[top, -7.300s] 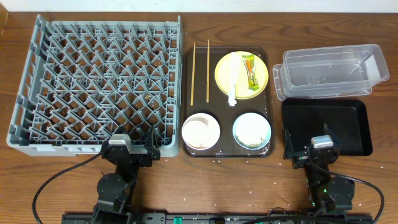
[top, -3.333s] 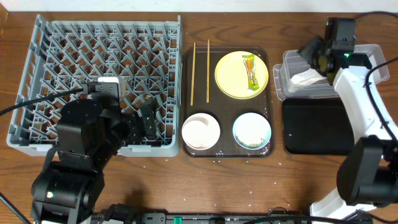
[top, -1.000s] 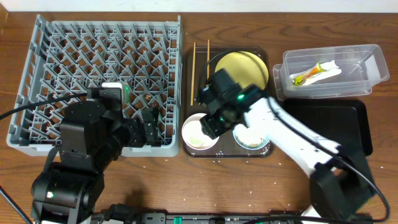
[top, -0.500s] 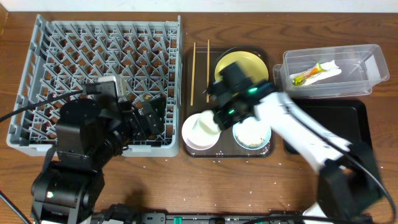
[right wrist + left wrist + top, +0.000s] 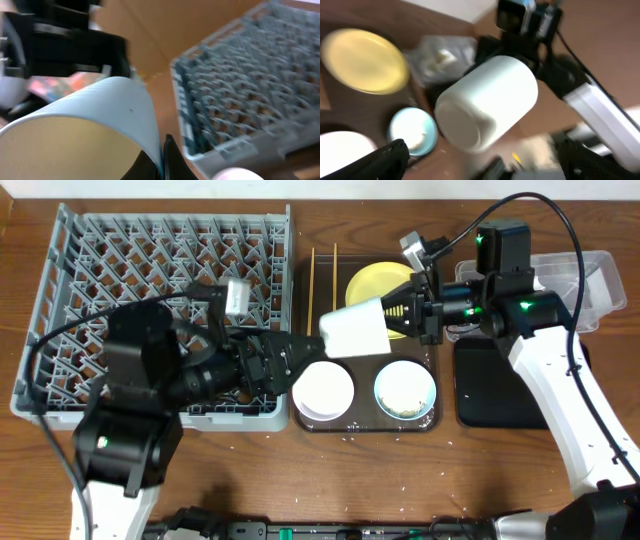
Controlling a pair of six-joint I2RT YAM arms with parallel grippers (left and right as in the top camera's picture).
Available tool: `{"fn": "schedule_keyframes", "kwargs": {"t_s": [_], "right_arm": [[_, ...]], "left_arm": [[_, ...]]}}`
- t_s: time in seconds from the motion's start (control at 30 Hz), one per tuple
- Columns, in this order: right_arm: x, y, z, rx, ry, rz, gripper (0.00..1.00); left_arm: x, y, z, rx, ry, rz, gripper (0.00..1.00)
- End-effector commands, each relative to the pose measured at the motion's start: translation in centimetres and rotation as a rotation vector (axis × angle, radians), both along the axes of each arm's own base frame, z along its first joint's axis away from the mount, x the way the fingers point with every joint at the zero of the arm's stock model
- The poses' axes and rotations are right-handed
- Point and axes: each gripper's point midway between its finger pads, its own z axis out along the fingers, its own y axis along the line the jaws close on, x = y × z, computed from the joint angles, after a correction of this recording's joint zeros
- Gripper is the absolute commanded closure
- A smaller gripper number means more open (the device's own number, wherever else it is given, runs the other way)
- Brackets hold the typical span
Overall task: Sort waste into correct bins and load items into the dishwasher
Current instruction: 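Lift white cup and hand it to the left gripper, then lower white cup into dish rack with left gripper and release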
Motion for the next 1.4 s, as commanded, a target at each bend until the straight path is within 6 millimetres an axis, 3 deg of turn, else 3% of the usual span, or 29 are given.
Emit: {"fn": "schedule_keyframes", "kwargs": {"t_s": [0.0,0.17,0.33,0.5,0.57,0.63,0.8,0.93,1.03,1.1,1.17,1.2,1.3,1.37], "right_arm": [[-2.8,1.1,2.2,0.086,0.001,0.144,0.99],[-4.5,3.3,2.5,0.094,-0.056,0.220,0.99],[-3.0,4.5,1.4,0.007,-0.025,0.123,0.99],[-2.8,4.6,1.4,0.007,-0.042,0.115,0.99],[-2.5,4.6,1.2,-0.005,-0.045,0.098,0.99],[-2.4,4.7,1.4,-0.006,-0.035,0.090,0.99],[-2.3,4.7,1.5,-0.001,-0.038,0.091,0.99],[-2.3,4.7,1.5,-0.003,-0.031,0.090,0.99],[-2.3,4.7,1.5,-0.003,-0.031,0.089,0.99],[-2.0,4.7,1.4,-0.010,-0.032,0.074,0.85],[-0.6,4.3,0.7,-0.051,-0.018,-0.005,0.60],[0.2,3.9,0.4,-0.075,-0.012,-0.054,0.54],[3.7,1.4,-0.7,-0.167,-0.013,-0.259,0.43],[5.2,-0.8,-1.2,-0.215,-0.001,-0.370,0.41]], "left_arm": [[-2.0,-1.6,1.3,-0.088,0.026,-0.187,0.04],[-2.0,-2.4,0.6,-0.084,0.048,-0.227,0.05],[-3.0,-3.5,0.8,-0.088,0.042,-0.281,0.20],[-3.7,-4.1,0.9,-0.095,0.044,-0.318,0.30],[-3.8,-4.1,1.0,-0.098,0.045,-0.325,0.30],[-3.9,-4.1,1.0,-0.100,0.046,-0.330,0.12],[-3.9,-4.1,1.1,-0.101,0.042,-0.331,0.12],[-3.9,-4.1,1.1,-0.101,0.042,-0.331,0.30],[-3.5,-4.0,0.9,-0.091,0.039,-0.311,0.36],[-2.8,-3.8,0.6,-0.064,0.017,-0.270,0.36],[-1.6,-3.2,-0.4,0.001,-0.023,-0.203,0.36],[-0.9,-2.6,-1.2,0.043,-0.028,-0.154,0.36],[1.1,0.9,-4.1,0.208,0.011,0.053,0.36],[1.9,3.7,-5.8,0.304,0.052,0.183,0.36]]}}
